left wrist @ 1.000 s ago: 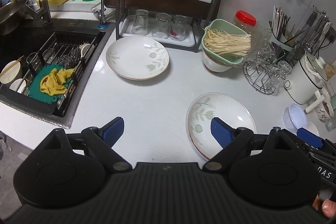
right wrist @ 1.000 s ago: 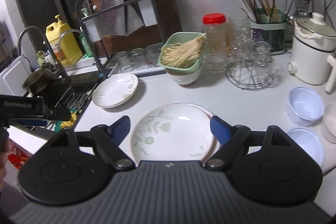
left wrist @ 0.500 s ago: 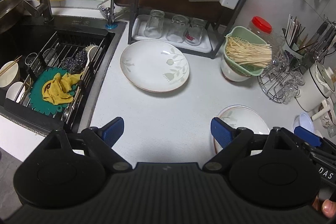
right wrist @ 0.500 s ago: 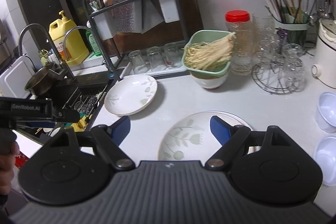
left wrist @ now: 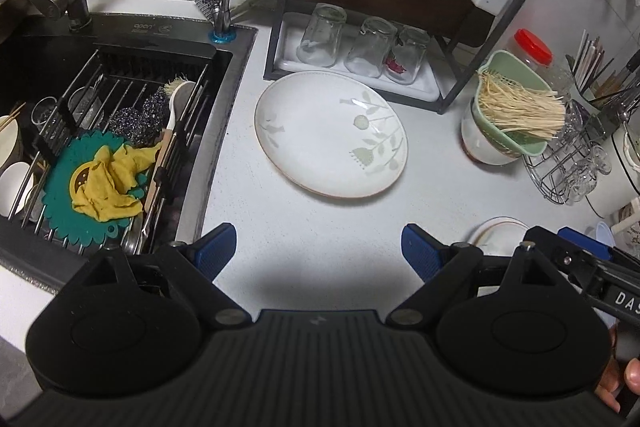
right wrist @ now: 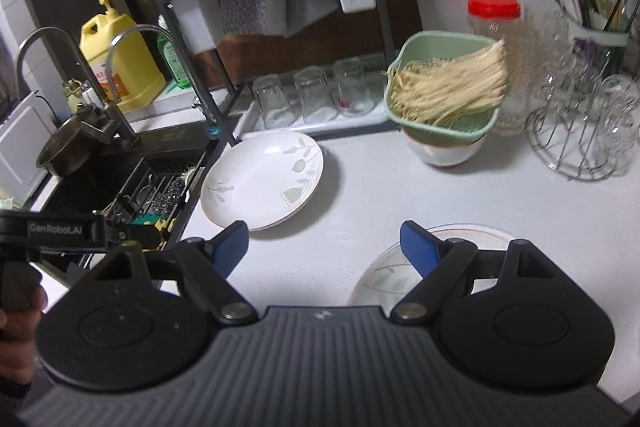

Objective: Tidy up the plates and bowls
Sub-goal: 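Move both tools to the second leaf plate beside the glass rack, then close the left tool on the second leaf plate rim while the right tool grips beside it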

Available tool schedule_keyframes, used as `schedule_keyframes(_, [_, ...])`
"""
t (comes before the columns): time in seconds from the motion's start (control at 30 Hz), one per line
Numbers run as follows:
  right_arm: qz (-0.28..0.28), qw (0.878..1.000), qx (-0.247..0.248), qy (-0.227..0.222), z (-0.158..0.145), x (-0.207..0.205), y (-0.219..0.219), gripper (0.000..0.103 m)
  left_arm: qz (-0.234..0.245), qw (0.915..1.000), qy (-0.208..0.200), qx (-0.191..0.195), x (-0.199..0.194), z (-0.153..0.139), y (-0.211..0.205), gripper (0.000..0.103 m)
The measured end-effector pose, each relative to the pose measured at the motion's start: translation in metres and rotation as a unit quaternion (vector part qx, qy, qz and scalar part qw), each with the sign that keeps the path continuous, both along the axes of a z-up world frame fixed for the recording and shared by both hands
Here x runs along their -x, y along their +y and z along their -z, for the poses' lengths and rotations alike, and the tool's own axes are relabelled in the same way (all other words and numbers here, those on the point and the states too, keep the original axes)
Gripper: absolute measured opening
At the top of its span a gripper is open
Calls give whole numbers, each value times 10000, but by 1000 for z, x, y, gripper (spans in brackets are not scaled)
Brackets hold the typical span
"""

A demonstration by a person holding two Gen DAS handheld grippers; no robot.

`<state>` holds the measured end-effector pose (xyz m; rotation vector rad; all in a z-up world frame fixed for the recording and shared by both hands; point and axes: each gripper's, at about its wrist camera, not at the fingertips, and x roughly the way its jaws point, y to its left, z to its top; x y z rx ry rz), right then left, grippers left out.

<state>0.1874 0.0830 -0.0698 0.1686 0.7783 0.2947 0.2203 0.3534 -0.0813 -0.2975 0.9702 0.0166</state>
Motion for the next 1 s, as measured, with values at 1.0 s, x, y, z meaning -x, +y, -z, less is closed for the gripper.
schedule_keyframes(1.0, [487,9911,354,1189,72,-142,76,57,831,9950,409,365,-150,77,55,85])
